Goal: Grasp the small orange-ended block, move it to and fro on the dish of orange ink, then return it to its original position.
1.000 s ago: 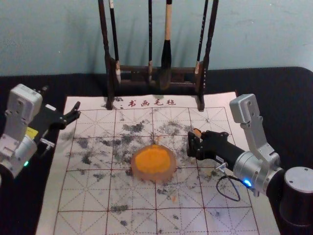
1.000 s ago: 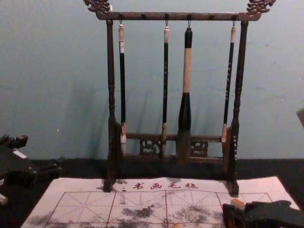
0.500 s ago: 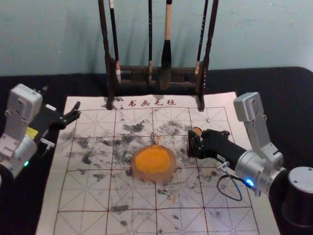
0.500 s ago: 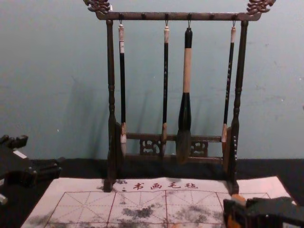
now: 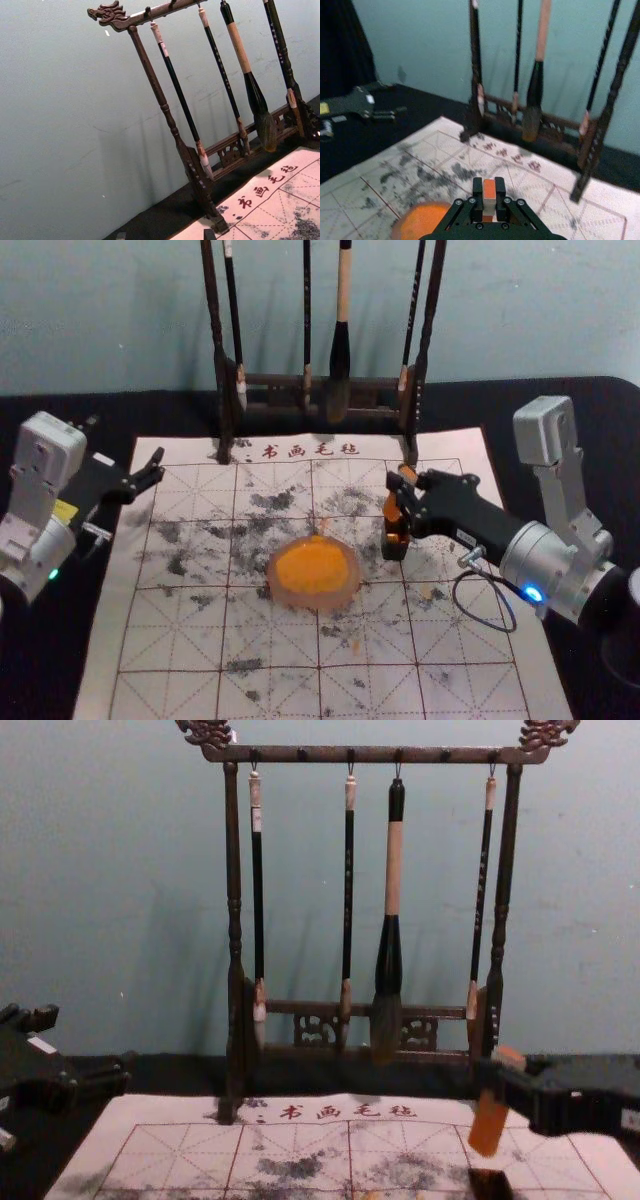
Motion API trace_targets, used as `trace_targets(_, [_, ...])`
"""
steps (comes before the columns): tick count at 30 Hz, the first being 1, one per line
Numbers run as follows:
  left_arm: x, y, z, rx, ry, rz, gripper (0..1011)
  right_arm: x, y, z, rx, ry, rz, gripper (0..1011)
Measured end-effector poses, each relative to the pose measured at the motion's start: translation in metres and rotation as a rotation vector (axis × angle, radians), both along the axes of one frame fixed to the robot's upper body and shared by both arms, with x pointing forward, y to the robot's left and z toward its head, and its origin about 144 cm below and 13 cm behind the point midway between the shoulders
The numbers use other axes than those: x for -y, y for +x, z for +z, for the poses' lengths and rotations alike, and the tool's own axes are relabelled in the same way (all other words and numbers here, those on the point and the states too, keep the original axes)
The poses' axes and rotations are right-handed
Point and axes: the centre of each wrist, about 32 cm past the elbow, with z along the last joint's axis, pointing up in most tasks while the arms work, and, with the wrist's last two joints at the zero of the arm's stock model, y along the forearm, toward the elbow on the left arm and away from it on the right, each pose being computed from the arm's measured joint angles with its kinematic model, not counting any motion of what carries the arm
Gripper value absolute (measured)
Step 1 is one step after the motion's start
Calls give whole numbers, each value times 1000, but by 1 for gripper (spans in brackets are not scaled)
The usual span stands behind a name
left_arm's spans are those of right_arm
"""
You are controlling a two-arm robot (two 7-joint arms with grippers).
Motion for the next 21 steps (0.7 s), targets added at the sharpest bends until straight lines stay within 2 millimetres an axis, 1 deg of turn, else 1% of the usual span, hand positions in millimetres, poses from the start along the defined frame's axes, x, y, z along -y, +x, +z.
trace_targets(2, [0,0,0,0,0,0,1001,1,2,2,33,10,27,127])
trace_targets(6, [0,0,0,0,0,0,1001,2,10,0,107,24,94,127])
trace_targets(11, [0,0,0,0,0,0,1001,-2,24,-10,171,34,195,127])
trace_targets(16, [0,0,0,0,0,0,1002,-8,38,-16,148,3,278,127])
trace_targets(21, [0,0,0,0,0,0,1001,-14,51,-14,112,-29,324,127])
